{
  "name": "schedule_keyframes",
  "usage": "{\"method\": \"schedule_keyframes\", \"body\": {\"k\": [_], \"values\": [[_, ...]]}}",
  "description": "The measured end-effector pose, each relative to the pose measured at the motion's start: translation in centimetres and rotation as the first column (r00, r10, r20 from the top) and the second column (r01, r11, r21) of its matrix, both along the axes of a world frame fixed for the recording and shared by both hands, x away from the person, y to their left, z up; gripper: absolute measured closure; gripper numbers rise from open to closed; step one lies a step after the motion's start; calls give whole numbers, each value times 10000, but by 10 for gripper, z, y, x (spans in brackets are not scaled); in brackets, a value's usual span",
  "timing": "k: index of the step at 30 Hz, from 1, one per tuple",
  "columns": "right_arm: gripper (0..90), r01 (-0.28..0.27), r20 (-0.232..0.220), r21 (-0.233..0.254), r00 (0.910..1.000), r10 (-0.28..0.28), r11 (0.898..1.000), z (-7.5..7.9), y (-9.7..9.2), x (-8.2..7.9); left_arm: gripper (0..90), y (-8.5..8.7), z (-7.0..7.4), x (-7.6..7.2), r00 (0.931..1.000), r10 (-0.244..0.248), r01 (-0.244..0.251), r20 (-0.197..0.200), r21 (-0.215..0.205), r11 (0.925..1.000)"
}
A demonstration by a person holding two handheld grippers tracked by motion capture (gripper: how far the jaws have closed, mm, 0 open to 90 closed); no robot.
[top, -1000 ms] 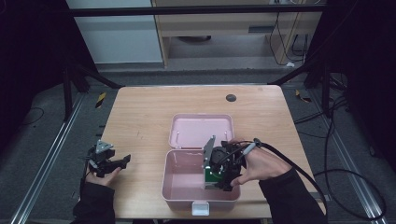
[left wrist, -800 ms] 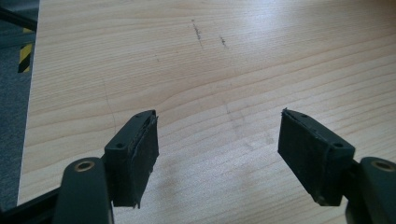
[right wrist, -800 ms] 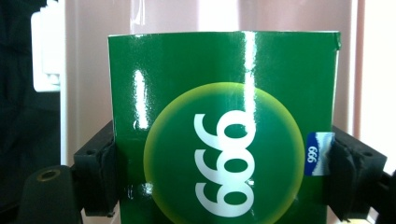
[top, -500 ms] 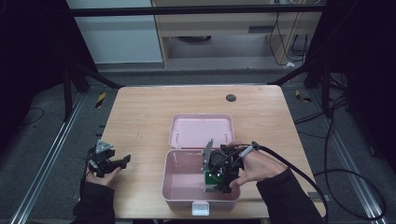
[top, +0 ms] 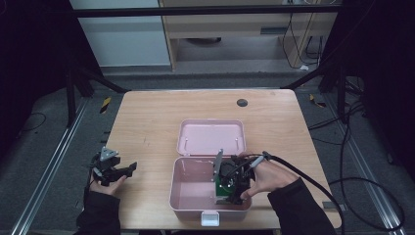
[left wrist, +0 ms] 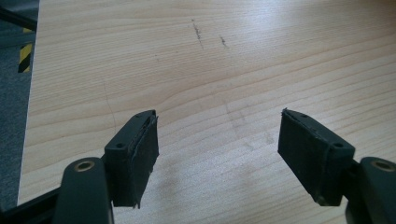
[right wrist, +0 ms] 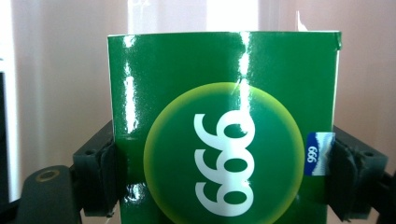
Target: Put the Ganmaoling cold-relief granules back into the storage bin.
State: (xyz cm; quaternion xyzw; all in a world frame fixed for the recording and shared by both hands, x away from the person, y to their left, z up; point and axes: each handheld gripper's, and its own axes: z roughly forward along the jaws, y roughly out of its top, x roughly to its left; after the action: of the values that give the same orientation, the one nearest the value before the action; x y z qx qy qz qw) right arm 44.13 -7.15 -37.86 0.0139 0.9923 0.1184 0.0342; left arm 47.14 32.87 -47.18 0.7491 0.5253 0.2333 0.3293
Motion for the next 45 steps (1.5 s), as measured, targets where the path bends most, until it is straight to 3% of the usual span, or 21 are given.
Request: {"method": "schedule_keyframes", "body": {"k": [6, 10, 19, 27, 30, 39, 45], "values": [[159, 136, -167, 157, 9998, -133, 9998, -8, -3, 3, 279, 0, 0, 0, 10000, -5, 5, 4, -1, 10000], [156, 24, 29, -216, 10000, -24, 9998, -13, -3, 2, 279, 0, 0, 0, 10000, -13, 13, -19, 21, 10000], [149, 138, -183, -500, 9997, -148, 9987, -17, -2, 6, 279, 0, 0, 0, 10000, 9, -9, 13, -4, 10000], [149, 433, 242, 136, 9988, -436, 9990, -1, -10, 5, 279, 0, 0, 0, 10000, 9, -9, 3, -2, 10000], [151, 588, 417, 613, 9972, -614, 9964, 8, -16, 4, 279, 0, 0, 0, 10000, 6, -6, -6, 19, 10000], [159, 1080, 841, 1629, 9888, -1229, 9807, 32, -34, 4, 279, -1, -1, 0, 10000, 3, -2, -17, 13, 10000], [155, 1422, 1306, 2301, 9758, -1754, 9627, 43, -44, 5, 279, -1, -1, 0, 10000, 20, -20, -18, 20, 10000]]}}
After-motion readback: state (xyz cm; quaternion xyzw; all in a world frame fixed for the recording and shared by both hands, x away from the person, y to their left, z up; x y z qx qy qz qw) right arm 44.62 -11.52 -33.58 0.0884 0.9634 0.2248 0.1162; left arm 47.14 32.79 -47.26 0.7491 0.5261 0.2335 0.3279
